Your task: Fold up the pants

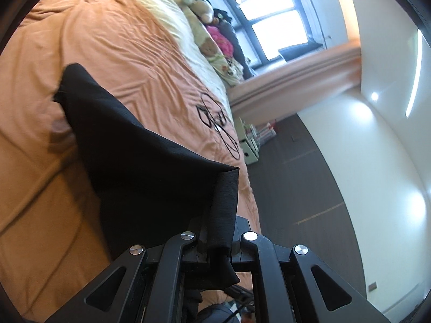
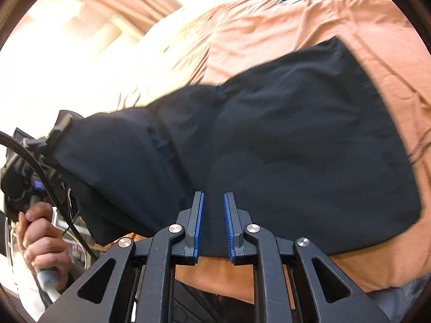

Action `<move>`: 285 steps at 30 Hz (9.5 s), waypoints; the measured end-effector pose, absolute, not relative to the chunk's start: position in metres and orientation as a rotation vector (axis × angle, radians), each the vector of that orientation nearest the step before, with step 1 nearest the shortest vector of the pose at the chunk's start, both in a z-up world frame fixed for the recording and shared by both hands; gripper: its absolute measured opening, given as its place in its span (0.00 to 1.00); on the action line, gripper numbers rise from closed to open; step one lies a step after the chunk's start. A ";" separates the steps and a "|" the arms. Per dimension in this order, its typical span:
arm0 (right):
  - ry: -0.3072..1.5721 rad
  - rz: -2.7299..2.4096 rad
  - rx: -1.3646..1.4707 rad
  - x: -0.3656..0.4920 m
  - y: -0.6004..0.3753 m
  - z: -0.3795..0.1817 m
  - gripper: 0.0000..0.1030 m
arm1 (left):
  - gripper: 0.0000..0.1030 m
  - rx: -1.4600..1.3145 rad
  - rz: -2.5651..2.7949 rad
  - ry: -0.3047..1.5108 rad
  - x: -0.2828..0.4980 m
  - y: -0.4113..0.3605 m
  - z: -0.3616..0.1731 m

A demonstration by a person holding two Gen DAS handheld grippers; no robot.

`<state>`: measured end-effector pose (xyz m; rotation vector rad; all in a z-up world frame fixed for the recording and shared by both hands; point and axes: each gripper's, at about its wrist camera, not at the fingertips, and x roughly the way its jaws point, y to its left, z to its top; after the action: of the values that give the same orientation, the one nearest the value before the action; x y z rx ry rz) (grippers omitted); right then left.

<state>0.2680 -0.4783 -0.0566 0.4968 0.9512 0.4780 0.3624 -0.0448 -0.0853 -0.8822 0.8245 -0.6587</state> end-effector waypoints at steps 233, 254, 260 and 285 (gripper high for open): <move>1.127 0.558 0.871 0.391 -0.586 -0.174 0.55 | 0.31 -0.616 -0.586 1.319 0.502 -0.105 -0.229; 1.032 0.608 0.810 0.390 -0.580 -0.166 0.24 | 0.16 -0.678 -0.647 1.213 0.505 -0.089 -0.214; 0.963 0.630 0.783 0.373 -0.574 -0.147 0.21 | 0.14 -0.665 -0.661 1.151 0.492 -0.088 -0.189; 0.714 0.725 0.633 0.298 -0.538 -0.056 0.21 | 0.14 -0.635 -0.669 0.858 0.421 -0.044 -0.057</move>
<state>0.2977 -0.5378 -0.0559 0.6331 0.7139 0.7254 0.4205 -0.0438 -0.0573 -0.6346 0.8576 -0.6685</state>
